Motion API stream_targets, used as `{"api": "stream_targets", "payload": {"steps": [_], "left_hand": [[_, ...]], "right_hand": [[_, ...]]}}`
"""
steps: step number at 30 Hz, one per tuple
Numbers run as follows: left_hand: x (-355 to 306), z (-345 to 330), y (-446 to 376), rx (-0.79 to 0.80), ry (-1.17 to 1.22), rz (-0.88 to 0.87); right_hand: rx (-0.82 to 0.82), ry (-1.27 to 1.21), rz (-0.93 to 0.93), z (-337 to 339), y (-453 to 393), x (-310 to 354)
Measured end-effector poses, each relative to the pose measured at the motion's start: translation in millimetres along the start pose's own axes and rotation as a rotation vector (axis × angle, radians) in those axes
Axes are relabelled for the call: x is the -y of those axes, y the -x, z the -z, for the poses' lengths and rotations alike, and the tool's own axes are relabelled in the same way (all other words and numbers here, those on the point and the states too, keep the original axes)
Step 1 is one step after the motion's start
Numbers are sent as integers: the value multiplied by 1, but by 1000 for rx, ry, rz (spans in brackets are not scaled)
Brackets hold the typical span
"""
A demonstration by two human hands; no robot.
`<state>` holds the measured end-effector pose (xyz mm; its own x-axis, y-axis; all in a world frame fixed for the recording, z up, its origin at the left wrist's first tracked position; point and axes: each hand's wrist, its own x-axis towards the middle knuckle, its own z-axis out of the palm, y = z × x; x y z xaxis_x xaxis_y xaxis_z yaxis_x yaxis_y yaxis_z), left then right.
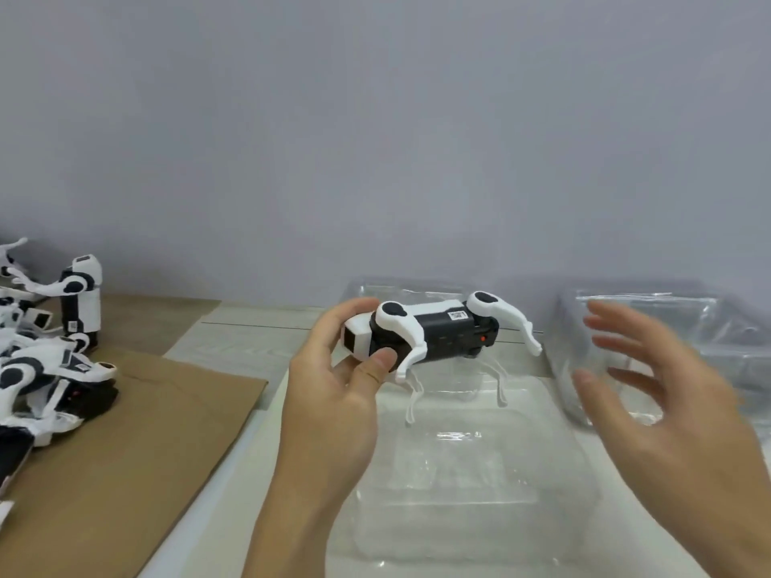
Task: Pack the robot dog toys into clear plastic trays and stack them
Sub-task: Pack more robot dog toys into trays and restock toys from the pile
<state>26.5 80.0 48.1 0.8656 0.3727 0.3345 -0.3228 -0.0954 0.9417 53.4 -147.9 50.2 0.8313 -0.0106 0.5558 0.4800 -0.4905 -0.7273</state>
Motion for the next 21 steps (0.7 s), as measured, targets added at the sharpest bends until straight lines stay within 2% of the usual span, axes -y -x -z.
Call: {"api": "stream_targets", "payload": {"steps": [3,7,14,17,19,21], "left_hand": [[1,1,1,30,-17,0],[0,1,4,110,-28,11],[2,0,5,181,-84,-8],[2,0,4,219,-130,-17],[2,6,3,176,-191,-58],[6,12,1,53,-202,-56]], "right_hand": [[145,163,133,-5,-8,24],[400,239,138,-32,-13,46],[372,196,186,-53,-17,40],[361,190,150,-50,-17,30],[374,195,110,-47,-14,26],[376,192,79,-47,-11,24]]}}
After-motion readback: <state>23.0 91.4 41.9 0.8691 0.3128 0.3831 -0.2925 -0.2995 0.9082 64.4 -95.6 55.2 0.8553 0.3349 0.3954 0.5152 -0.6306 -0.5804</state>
